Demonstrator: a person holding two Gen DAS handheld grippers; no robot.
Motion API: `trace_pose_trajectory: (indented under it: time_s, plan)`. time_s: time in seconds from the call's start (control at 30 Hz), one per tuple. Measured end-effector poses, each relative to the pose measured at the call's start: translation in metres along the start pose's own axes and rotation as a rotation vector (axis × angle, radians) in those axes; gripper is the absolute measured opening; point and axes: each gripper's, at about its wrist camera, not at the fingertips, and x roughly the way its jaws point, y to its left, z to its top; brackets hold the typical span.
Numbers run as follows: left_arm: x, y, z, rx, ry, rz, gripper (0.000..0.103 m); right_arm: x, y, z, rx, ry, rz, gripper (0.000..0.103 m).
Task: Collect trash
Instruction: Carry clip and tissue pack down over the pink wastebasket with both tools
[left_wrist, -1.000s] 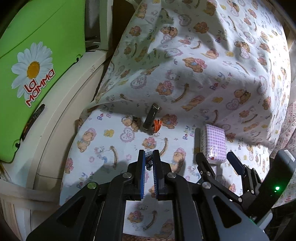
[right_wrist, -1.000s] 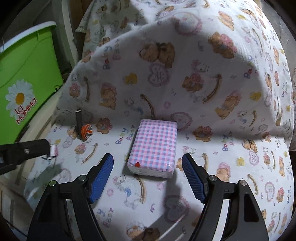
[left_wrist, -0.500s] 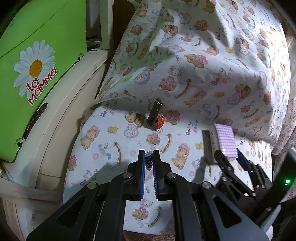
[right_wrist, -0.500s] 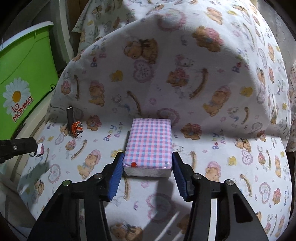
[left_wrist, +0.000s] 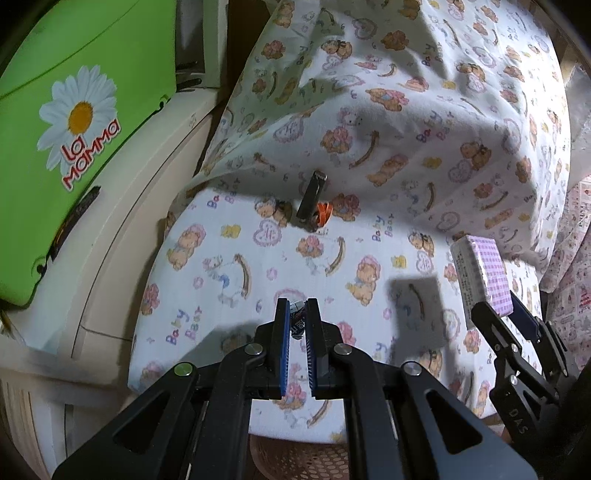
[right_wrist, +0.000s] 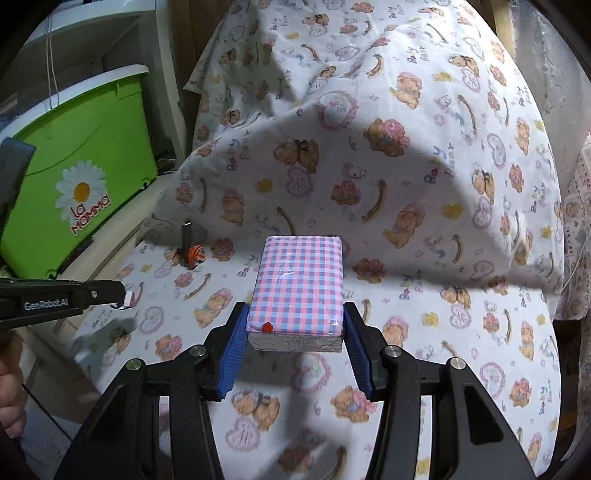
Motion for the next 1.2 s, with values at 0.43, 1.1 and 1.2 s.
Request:
trace_pose_trajectory:
  time_s: [0.43, 1.1, 1.2]
  plan:
    - [-0.027, -0.008, -0.044, 0.019, -0.048, -0.048, 0.007, -0.043, 0.018, -0.028, -0.049, -0.012, 0.102, 0.053]
    - [-0.049, -0.001, -0.135, 0.091, -0.044, -0.046, 0.007, -0.098, 0.049, -0.106, -0.198, 0.108, 0.287, 0.053]
    - [-0.042, 0.002, -0.14, 0.087, -0.007, -0.068, 0.007, -0.097, 0.053, -0.113, -0.226, 0.132, 0.292, 0.053]
